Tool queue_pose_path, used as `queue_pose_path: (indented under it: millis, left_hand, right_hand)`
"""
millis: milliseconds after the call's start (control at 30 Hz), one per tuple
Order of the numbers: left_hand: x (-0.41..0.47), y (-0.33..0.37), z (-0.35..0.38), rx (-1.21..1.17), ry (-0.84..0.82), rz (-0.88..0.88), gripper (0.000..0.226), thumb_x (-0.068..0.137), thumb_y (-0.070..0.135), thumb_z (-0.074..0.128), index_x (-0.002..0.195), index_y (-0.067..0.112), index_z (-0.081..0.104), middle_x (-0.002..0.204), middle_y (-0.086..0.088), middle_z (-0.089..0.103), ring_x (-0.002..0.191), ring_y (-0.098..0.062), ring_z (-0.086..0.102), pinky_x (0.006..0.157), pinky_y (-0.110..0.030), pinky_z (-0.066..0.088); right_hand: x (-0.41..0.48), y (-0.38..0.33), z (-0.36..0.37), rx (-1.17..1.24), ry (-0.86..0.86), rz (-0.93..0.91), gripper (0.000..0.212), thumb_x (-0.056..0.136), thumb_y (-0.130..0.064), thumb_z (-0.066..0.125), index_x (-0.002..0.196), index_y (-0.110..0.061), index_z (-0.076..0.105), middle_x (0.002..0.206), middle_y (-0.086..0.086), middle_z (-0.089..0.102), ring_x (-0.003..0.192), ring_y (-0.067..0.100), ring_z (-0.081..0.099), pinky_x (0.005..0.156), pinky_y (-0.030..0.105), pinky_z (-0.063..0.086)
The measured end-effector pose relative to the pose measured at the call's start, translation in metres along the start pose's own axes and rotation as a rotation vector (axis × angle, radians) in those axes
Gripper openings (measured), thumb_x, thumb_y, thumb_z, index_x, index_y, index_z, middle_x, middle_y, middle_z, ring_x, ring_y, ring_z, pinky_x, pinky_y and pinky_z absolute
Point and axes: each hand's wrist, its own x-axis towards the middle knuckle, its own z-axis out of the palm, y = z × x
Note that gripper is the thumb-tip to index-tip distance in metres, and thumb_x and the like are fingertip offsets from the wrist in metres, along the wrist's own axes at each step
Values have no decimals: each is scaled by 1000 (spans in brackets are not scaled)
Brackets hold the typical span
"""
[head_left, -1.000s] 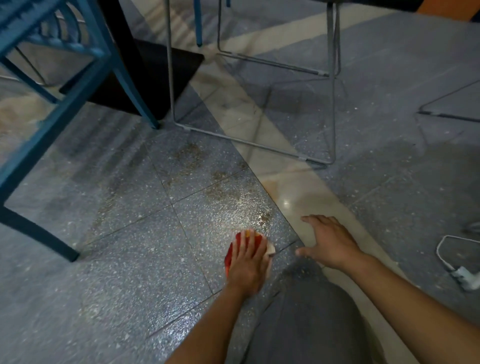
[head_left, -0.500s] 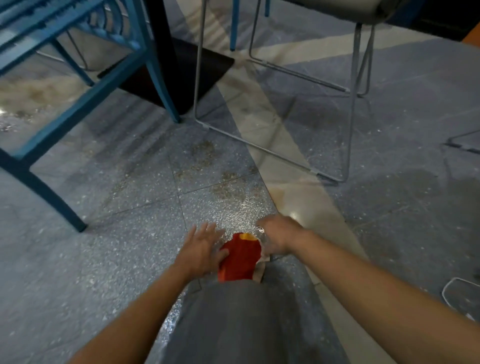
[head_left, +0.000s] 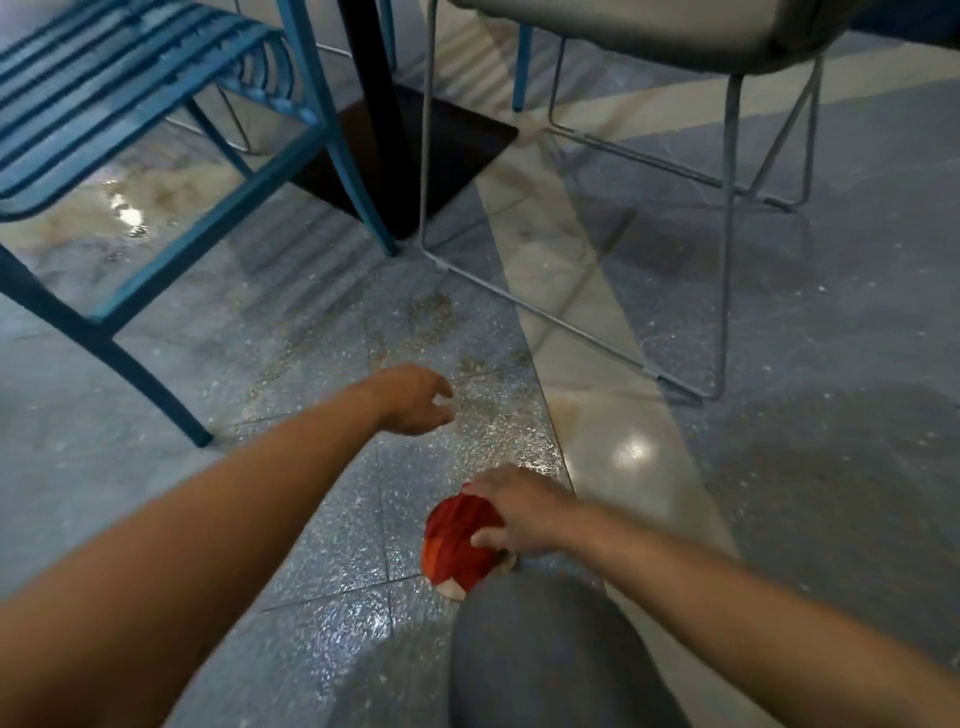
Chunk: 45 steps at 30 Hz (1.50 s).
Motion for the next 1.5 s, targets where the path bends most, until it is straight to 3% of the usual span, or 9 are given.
queue_pose_path:
  millis: [133,267,333,433,533,800,967,1200,1500]
  left_hand:
    - [18,1,45,-213,89,-39,52,107,48,57,154,26,56,161,-7,55,146,-30,53,121,-42,42]
    - [32,-5,88,-426,301,-55,46,105,39,64,147,21,64,154,-6,63,140,-28,59,116,-35,43]
    - [31,-6,104,-472,341,-55,46,103,36,67,145,19,66,151,-6,65,140,-27,59,116,-34,43]
    - [33,-9,121,-496,356,-40,44,102,36,69,143,20,67,148,-7,67,138,-29,60,118,-39,43]
    - [38,-9,133,-507,378,-21,44,103,38,69,143,20,68,148,-8,67,138,-31,59,119,-46,44]
    - [51,2,143,-537,339,14,49,103,39,67,148,20,63,154,-7,62,145,-29,54,124,-46,37]
    - [54,5,145,-560,337,10,51,103,41,67,149,21,60,154,-7,61,144,-29,54,123,-48,39]
    - [52,8,145,-624,355,-65,52,102,45,67,150,24,59,153,-9,61,141,-31,56,120,-51,43]
    - [47,5,146,-604,363,-99,57,101,45,69,153,24,56,154,-12,60,140,-33,57,117,-48,45]
  right_hand:
    - [4,-5,66,131,27,-2,78,95,-68,48,160,-29,30,171,-2,21,157,22,16,128,45,16]
    - [17,-16,108,-37,224,6,78,97,-68,45,159,-21,38,169,5,25,156,30,25,124,55,25]
    - [21,-28,120,-95,265,75,82,98,-67,39,160,-12,34,169,12,19,156,37,19,124,56,12]
    - [33,-44,135,-120,310,233,88,98,-70,32,157,-5,37,166,19,25,153,40,23,117,55,9]
    - [46,-53,149,-17,364,333,88,102,-70,27,161,-5,24,169,20,11,157,40,7,121,58,4]
    - [41,-35,174,59,466,381,89,101,-64,38,164,-6,13,173,13,4,159,33,4,124,59,8]
    - [42,-31,163,90,478,485,84,105,-60,31,164,-9,0,173,12,-7,159,31,-6,125,51,4]
    - [51,-43,174,101,519,382,102,97,-76,40,162,-1,15,172,19,3,159,37,0,127,57,8]
    - [42,-9,167,41,605,496,73,108,-46,33,163,-5,10,172,16,1,160,32,1,127,53,13]
